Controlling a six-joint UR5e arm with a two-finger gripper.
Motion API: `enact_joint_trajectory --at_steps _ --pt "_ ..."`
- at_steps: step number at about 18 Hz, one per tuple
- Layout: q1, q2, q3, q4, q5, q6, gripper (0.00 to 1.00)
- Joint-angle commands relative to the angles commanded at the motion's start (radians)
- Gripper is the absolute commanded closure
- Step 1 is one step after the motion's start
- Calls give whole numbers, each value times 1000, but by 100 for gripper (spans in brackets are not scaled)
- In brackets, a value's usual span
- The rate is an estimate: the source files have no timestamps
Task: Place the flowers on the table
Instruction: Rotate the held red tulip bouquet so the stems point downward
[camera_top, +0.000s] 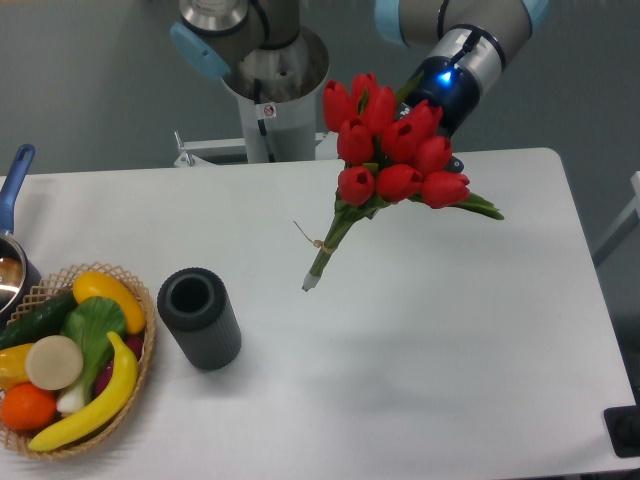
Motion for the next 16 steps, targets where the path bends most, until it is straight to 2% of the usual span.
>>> enact_joint_trajectory --at_steps 2,10,11,14,16 --pt "1 20 -18 2 8 2 59" --pt "14 32 -20 -2 12 -12 59" --pt "9 46 -20 -3 34 -14 59" --pt "3 80 -21 -6 190 -32 59" --pt "0 97 -23 -6 227 -41 59"
